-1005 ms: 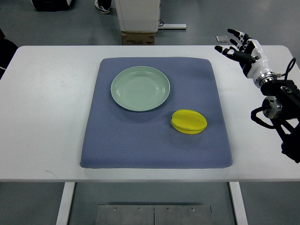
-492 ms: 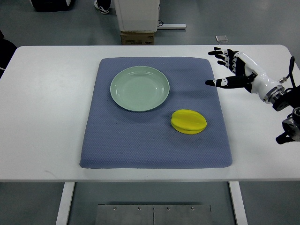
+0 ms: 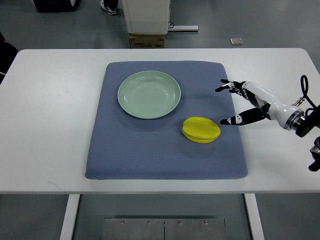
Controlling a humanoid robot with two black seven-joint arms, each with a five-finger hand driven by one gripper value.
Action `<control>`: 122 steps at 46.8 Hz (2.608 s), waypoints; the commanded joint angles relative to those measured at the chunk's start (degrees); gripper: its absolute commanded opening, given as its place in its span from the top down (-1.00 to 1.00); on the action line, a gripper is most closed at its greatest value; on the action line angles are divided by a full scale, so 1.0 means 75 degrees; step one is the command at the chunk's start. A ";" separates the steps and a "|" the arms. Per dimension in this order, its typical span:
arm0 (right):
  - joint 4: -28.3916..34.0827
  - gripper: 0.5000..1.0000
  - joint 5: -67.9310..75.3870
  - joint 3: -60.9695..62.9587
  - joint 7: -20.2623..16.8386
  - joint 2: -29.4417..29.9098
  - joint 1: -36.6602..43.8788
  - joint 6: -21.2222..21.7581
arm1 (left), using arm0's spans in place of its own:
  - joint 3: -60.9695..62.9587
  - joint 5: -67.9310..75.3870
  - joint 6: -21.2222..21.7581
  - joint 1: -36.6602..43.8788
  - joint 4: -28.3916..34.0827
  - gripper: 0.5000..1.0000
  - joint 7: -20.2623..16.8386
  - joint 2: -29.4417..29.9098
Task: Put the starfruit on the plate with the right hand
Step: 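Reach the open right hand down toward the yellow starfruit, then close the right hand fingers around the yellow starfruit and lift, then carry the starfruit with the right hand over the green plate and lower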
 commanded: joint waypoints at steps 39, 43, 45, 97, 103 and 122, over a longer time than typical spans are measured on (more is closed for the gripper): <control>-0.0367 -0.96 -0.0562 -0.0575 -0.0177 0.0877 -0.0015 -0.0118 | -0.0003 0.0000 0.0001 -0.0001 0.0000 -1.00 0.0000 0.0000; -0.0437 -0.93 -0.0597 -0.0610 -0.0177 0.0959 -0.0027 -0.0130 | 0.0008 0.0000 0.0001 -0.0001 0.0000 -1.00 0.0000 0.0000; -0.0461 -0.92 -0.0621 -0.0621 -0.0177 0.0994 -0.0027 -0.0130 | 0.0008 0.0000 0.0001 -0.0001 0.0000 -1.00 0.0000 0.0000; -0.0918 0.89 -0.0679 -0.0680 -0.0165 0.1112 -0.0051 -0.0212 | -0.0003 0.0000 0.0001 -0.0001 0.0000 -1.00 0.0000 0.0000; -0.0918 1.00 -0.0621 -0.0563 -0.0189 0.1112 0.0125 -0.0212 | -0.0003 0.0000 0.0001 -0.0001 0.0000 -1.00 0.0000 0.0000; -0.1222 1.00 -0.0199 -0.0375 -0.0669 0.1428 0.1039 -0.0212 | 0.0008 0.0000 0.0001 -0.0001 0.0000 -1.00 0.0000 0.0000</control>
